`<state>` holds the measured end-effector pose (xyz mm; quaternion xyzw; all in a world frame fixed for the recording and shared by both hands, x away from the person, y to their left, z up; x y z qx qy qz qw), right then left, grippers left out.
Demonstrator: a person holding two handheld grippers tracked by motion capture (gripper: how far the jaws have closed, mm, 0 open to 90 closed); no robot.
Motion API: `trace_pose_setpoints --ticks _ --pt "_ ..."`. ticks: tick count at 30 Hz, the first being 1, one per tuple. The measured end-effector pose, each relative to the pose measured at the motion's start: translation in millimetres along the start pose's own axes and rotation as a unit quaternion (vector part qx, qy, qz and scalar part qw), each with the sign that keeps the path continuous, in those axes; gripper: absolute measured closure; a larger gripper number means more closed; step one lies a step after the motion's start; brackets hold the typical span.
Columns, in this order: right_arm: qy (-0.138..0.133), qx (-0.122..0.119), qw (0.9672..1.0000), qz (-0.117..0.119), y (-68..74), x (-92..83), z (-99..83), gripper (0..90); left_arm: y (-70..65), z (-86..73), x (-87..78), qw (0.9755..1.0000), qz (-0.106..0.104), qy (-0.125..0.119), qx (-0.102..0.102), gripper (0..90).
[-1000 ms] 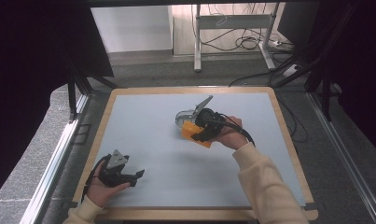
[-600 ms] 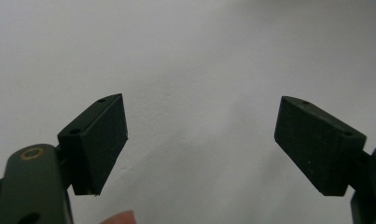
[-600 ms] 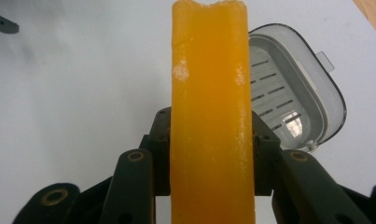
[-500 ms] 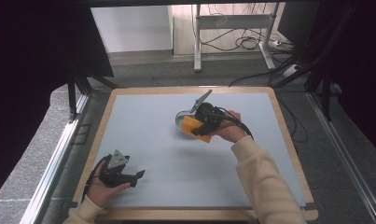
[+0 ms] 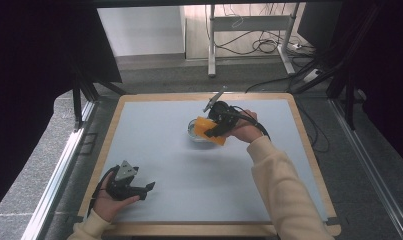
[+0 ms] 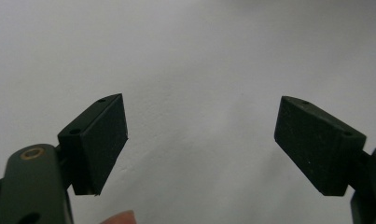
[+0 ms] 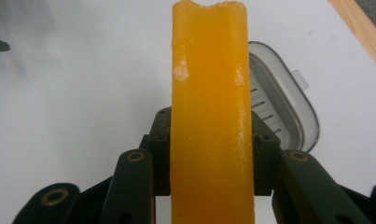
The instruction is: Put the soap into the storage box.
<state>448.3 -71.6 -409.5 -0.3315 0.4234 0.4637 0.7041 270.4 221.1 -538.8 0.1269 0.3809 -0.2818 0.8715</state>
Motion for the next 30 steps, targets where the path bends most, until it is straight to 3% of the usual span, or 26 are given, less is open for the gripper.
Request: trace_pose_setpoints --ticks 3,11,17,30 --pt "0.009 -0.009 0.9999 -0.008 -4.3 0.5 1.1 61.5 0.0 0.1 0.0 1.0 -0.001 0.0 0.0 17.4" --pt "0.015 -0.002 0.9998 -0.01 -18.7 7.8 3.1 61.5 0.0 0.0 0.2 1.0 0.0 0.003 0.002 17.4" --pt "0.012 -0.017 0.9998 -0.002 -26.7 13.8 7.8 61.5 0.7 -0.2 0.2 1.0 -0.001 0.003 0.001 17.5" --pt "0.025 -0.016 0.9995 0.012 -40.2 33.4 14.8 61.4 0.8 0.0 0.1 1.0 -0.003 0.002 0.002 17.4"
Point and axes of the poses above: each handheld gripper's, and its own axes: x roughly forward along the jaws, z roughly out of its top, y roughly to its left, the point moved 2 cm from there along x, roughly forward along the jaws, and after that the axes turned 6 degrees about y, right-handed, at the moved point
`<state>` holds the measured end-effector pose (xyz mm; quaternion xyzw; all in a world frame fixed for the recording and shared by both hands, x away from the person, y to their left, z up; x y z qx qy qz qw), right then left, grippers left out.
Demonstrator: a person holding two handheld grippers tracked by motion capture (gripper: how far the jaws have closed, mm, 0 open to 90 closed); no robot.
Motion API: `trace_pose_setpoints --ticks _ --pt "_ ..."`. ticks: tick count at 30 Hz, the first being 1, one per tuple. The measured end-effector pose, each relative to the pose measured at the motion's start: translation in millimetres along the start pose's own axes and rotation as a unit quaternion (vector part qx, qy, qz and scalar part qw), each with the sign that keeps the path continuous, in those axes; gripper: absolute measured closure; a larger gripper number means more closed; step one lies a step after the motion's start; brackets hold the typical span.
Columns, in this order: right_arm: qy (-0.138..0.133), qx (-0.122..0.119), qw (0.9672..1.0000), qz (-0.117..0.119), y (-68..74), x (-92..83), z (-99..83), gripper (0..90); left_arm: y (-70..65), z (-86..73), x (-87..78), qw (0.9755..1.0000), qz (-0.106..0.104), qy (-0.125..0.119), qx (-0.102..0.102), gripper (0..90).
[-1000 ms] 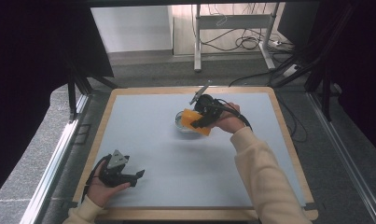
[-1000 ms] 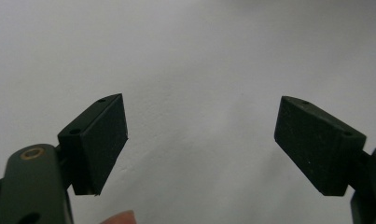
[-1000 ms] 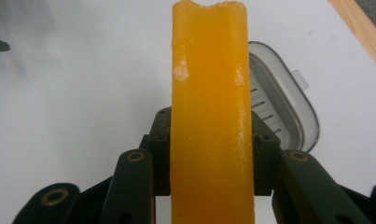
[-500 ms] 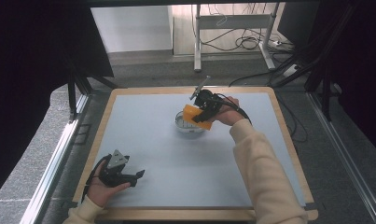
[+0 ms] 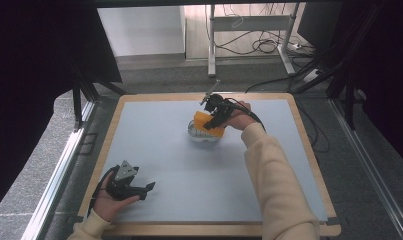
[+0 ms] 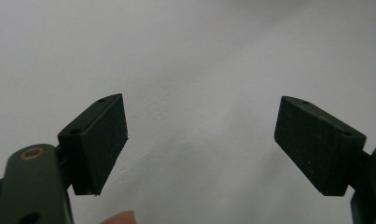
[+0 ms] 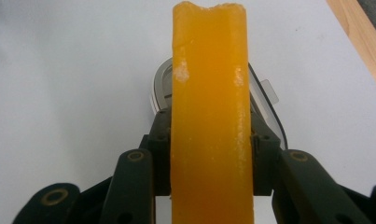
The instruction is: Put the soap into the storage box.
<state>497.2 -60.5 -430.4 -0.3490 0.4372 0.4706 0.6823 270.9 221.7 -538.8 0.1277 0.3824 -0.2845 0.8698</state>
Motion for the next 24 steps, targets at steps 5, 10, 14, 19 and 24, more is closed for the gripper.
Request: trace_pose_setpoints --ticks 5,10,14,19,24 --pt "-0.005 -0.002 1.0 0.007 -5.5 6.0 -1.1 61.4 1.2 0.1 1.6 1.0 0.0 0.002 -0.001 17.4" --pt "0.002 -0.014 0.9998 0.012 -8.5 9.7 -0.2 61.4 0.7 0.2 2.6 1.0 -0.001 0.007 0.005 17.5" --pt "0.004 -0.015 0.9998 0.014 -10.8 10.5 3.0 61.4 1.1 0.1 2.0 1.0 -0.001 0.006 0.005 17.5" --pt "0.014 -0.021 0.9996 0.01 -15.1 13.3 8.1 61.4 1.1 0.1 2.0 1.0 -0.002 0.005 0.003 17.4" --pt "0.019 -0.031 0.9992 0.015 -19.3 17.3 13.8 61.4 1.9 -0.2 1.9 1.0 -0.001 0.005 0.003 17.5"
Point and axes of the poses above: each handheld gripper's, and its own axes: x roughly forward along the jaws, z roughly out of its top, y roughly to its left, the point moved 2 cm from there along x, roughly forward along the jaws, and after that the axes turned 6 degrees about y, right-handed, at the moved point
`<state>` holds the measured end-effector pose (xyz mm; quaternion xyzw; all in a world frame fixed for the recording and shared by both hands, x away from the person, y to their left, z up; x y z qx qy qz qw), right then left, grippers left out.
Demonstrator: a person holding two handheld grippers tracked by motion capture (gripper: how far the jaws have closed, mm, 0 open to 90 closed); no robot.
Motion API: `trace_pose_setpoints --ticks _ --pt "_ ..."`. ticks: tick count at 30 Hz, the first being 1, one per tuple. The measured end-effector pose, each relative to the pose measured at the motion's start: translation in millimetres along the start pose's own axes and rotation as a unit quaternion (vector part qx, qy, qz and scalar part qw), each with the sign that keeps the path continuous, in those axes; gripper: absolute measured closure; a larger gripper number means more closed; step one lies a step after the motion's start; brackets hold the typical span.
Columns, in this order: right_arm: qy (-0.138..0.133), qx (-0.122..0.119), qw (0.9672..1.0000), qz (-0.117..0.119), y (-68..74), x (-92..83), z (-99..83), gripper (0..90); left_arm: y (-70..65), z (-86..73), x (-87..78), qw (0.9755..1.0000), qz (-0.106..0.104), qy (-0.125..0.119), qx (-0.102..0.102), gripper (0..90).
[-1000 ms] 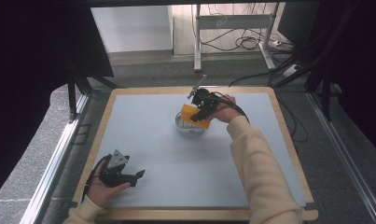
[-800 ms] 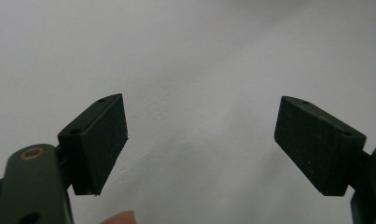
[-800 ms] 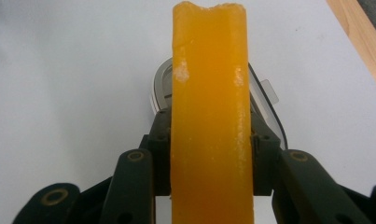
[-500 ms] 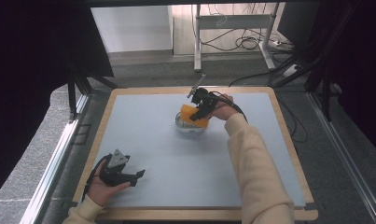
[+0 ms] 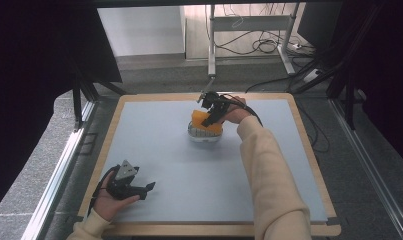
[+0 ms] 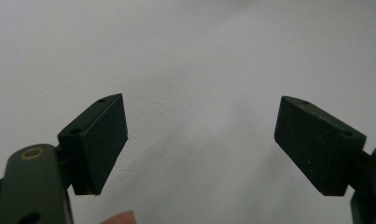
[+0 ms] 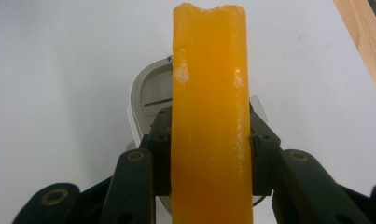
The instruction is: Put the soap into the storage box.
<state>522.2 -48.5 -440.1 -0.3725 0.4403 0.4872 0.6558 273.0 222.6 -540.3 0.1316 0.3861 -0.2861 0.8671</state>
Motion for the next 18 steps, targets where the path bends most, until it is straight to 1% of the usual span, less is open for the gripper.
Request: trace_pose_setpoints --ticks 3,6,8,12,13,14,15,17,18 --pt "0.003 -0.012 0.9999 0.004 -1.7 5.3 1.9 61.4 0.3 -0.1 -0.2 1.0 0.0 0.0 0.0 17.5" --pt "0.021 -0.025 0.9995 0.004 -3.4 11.3 4.8 61.4 -0.4 0.0 -0.5 1.0 0.0 0.0 0.002 17.5" --pt "0.025 -0.035 0.9991 0.007 -4.6 14.5 6.8 61.4 -0.7 0.1 -0.6 1.0 -0.001 -0.002 0.001 17.5" --pt "0.03 -0.04 0.9986 0.015 -5.2 20.9 8.6 61.1 0.2 0.2 -0.2 1.0 -0.002 -0.004 -0.003 17.5" --pt "0.032 -0.041 0.9986 0.013 -5.4 22.5 8.5 60.7 0.2 0.1 -0.2 1.0 -0.002 -0.004 -0.003 17.5" --pt "0.028 -0.04 0.9987 0.012 -5.7 22.9 8.4 60.0 0.5 0.0 -0.5 1.0 -0.002 -0.002 0.0 17.4" --pt "0.017 -0.034 0.9992 0.013 -6.3 21.8 8.6 58.8 0.5 -0.1 -0.5 1.0 -0.002 -0.001 0.0 17.5" --pt "-0.001 -0.015 0.9998 0.009 -7.9 16.6 9.2 55.4 0.2 0.0 -0.2 1.0 -0.002 -0.001 0.0 17.5" --pt "-0.004 -0.015 0.9999 0.005 -8.1 14.8 9.3 53.3 0.3 0.1 -0.2 1.0 -0.001 0.0 0.002 17.5"
Point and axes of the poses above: each handheld gripper's, and its own axes: x roughly forward along the jaws, z roughly out of its top, y roughly to its left, the point moved 2 cm from there along x, roughly forward along the jaws, and after that the axes turned 6 degrees about y, right-handed, at the moved point
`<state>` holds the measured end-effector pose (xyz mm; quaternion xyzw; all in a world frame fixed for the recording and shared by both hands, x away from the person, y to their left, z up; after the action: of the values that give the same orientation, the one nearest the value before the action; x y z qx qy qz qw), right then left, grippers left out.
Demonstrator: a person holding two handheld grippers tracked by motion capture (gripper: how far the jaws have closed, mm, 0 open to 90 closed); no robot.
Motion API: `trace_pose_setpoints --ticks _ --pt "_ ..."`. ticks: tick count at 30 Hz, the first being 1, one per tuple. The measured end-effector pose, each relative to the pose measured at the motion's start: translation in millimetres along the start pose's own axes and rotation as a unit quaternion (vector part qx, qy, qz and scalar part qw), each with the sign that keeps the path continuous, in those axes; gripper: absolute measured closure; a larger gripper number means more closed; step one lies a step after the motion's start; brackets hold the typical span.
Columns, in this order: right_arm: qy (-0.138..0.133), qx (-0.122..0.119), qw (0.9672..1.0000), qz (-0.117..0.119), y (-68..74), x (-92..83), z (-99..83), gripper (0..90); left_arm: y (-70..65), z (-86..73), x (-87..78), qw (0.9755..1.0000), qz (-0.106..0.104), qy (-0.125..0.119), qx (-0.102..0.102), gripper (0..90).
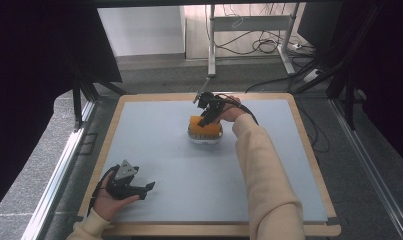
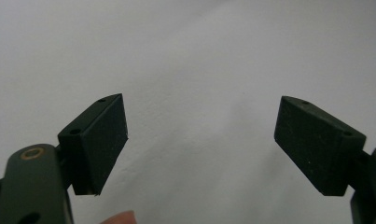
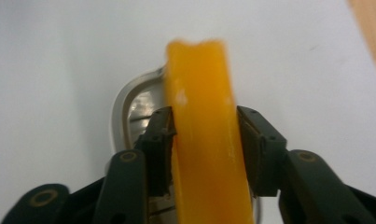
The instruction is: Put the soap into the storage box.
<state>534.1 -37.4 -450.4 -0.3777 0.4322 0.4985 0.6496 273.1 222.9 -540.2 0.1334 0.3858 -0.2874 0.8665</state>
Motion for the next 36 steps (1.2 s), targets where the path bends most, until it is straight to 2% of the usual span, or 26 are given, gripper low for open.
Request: trace_pose_setpoints --ticks 2,6,10,17,20,24,26,28,32,36 --pt "0.003 0.003 0.9998 -0.021 0.9 -2.8 -0.3 47.0 -0.4 0.1 -0.2 1.0 0.0 0.001 0.001 17.5" --pt "-0.014 0.026 0.9984 -0.049 0.4 -8.3 -3.2 36.3 -1.1 0.2 0.0 1.0 0.001 -0.002 -0.001 17.5" --pt "-0.039 0.065 0.9955 -0.058 0.5 -13.6 -5.5 29.4 -2.2 0.5 1.2 1.0 0.0 0.0 0.0 17.5" --pt "-0.084 0.104 0.989 -0.064 8.4 -23.8 -8.4 25.7 -1.1 -0.1 1.0 1.0 0.001 -0.001 -0.002 17.4" --pt "-0.092 0.118 0.9864 -0.067 14.1 -25.9 -13.8 24.8 -1.6 -0.2 0.6 1.0 0.0 0.0 -0.002 17.4" --pt "-0.099 0.138 0.9822 -0.08 24.4 -28.7 -21.8 23.7 -2.0 -0.4 -0.4 1.0 0.001 -0.003 -0.004 17.5" --pt "-0.087 0.168 0.9768 -0.1 30.6 -31.9 -28.4 23.7 -1.2 -0.6 -0.4 1.0 0.001 -0.003 -0.005 17.4" --pt "-0.102 0.192 0.9718 -0.09 36.7 -36.2 -38.3 23.6 -0.7 -0.7 -0.1 1.0 0.003 -0.003 -0.004 17.4" --pt "-0.13 0.202 0.9669 -0.088 56.5 -46.6 -62.3 23.3 -1.9 -0.2 0.7 1.0 0.004 0.0 -0.002 17.5" --pt "-0.154 0.192 0.9654 -0.086 83.8 -54.3 -89.2 23.0 -3.3 0.7 0.8 1.0 0.005 -0.002 -0.004 17.5"
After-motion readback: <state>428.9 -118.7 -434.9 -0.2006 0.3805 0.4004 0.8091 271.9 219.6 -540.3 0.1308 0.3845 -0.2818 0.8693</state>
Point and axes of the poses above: each handheld gripper's, and its own axes: x roughly forward along the jaws, z roughly out of its top, y roughly to its left, the point moved 2 cm from there along x, roughly forward along the jaws, and after that the axes turned 6 degrees about y, right-handed, at the moved point
